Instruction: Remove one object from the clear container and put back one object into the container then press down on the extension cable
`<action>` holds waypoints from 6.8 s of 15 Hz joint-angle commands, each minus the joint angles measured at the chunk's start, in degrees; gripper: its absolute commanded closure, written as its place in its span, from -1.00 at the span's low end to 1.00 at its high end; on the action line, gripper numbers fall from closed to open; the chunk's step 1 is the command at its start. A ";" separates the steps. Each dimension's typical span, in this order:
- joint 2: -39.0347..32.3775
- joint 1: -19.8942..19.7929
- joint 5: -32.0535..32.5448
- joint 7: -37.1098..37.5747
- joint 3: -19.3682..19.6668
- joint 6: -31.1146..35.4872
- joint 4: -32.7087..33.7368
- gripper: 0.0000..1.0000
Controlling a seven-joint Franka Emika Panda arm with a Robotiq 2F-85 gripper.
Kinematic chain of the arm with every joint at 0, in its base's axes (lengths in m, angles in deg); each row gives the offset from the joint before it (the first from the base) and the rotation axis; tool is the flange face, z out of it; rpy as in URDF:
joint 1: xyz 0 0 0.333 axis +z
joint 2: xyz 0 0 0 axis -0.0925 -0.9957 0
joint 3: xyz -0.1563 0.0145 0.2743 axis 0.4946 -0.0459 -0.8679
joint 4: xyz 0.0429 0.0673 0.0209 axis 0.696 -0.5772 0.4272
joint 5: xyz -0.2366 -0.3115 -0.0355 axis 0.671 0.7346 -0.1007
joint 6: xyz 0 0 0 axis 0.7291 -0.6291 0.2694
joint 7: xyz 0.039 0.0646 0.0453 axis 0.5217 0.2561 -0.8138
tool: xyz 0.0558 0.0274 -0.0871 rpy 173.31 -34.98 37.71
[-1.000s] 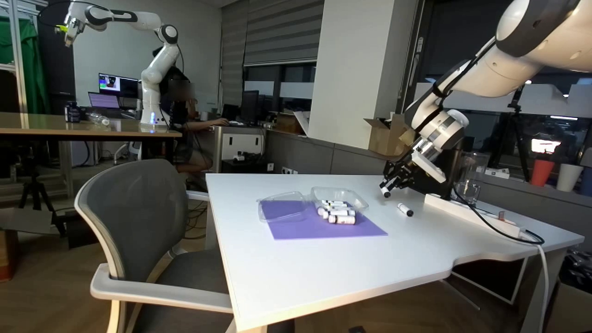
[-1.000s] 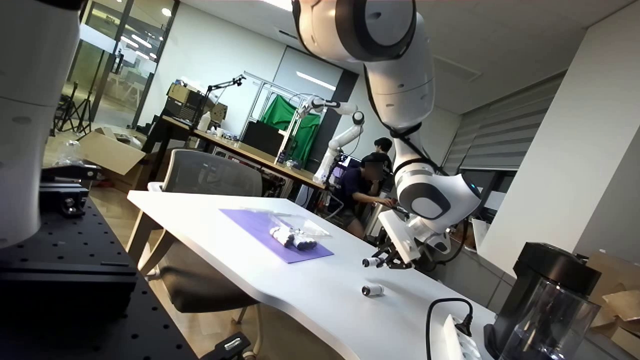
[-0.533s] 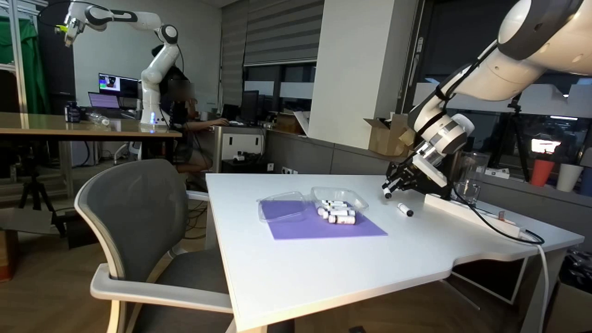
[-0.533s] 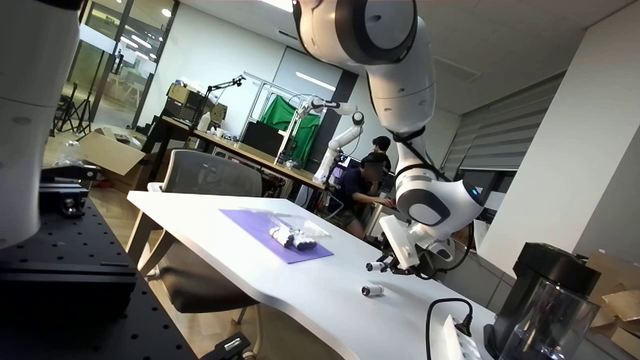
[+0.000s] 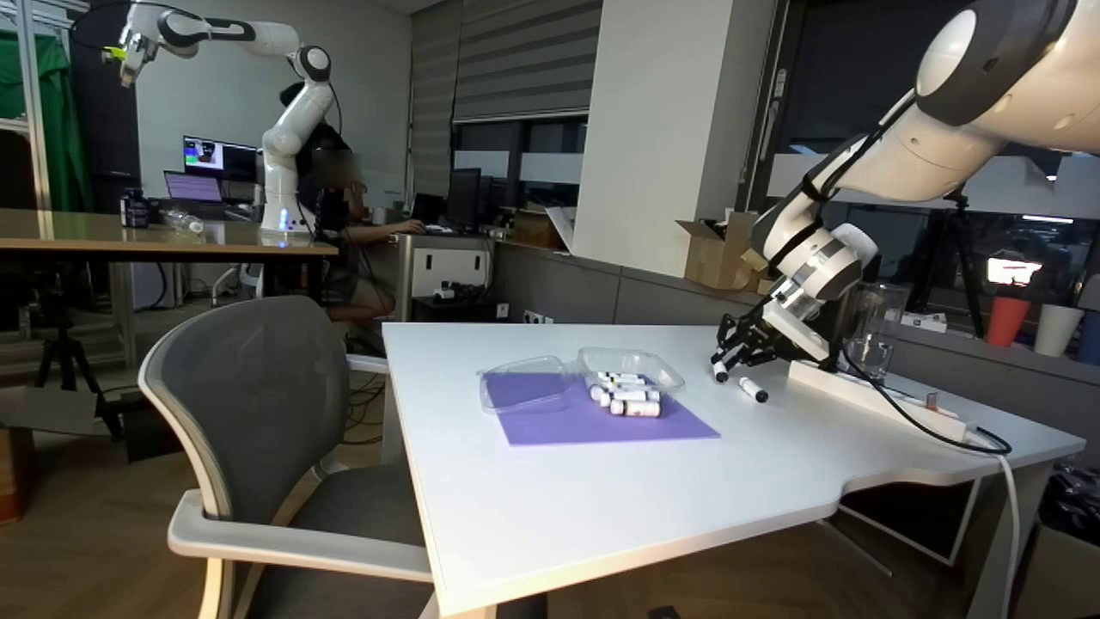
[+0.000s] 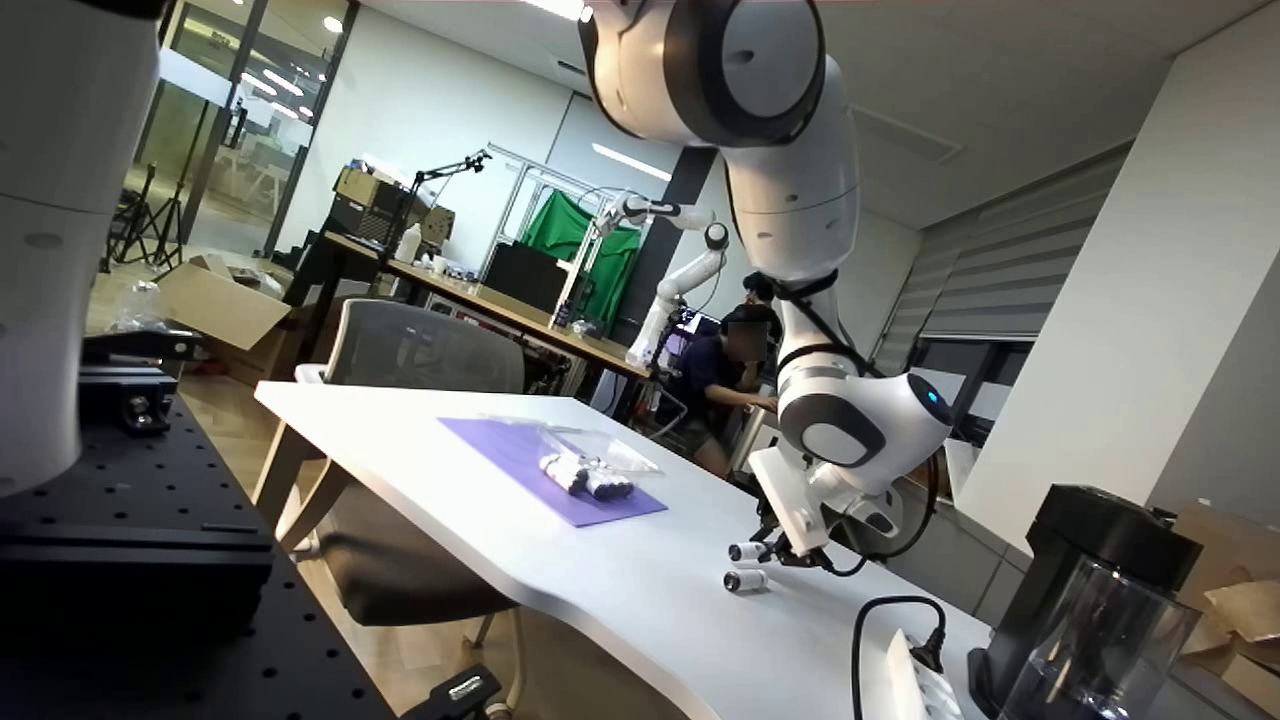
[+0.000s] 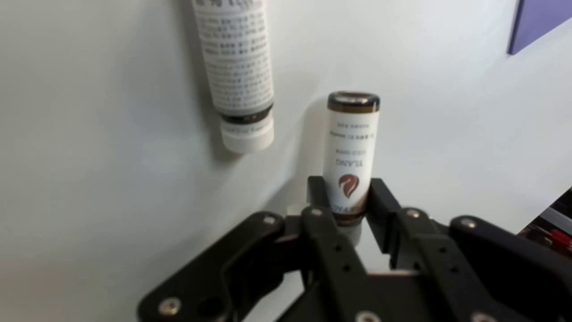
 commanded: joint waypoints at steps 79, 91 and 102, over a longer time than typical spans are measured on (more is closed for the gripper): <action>5.91 5.70 26.43 20.67 9.07 -1.29 -8.08 -1.00; 4.30 5.67 27.44 19.92 8.78 -1.33 -5.62 0.66; 22.09 -2.18 23.64 -10.79 -6.99 -0.59 -26.18 0.87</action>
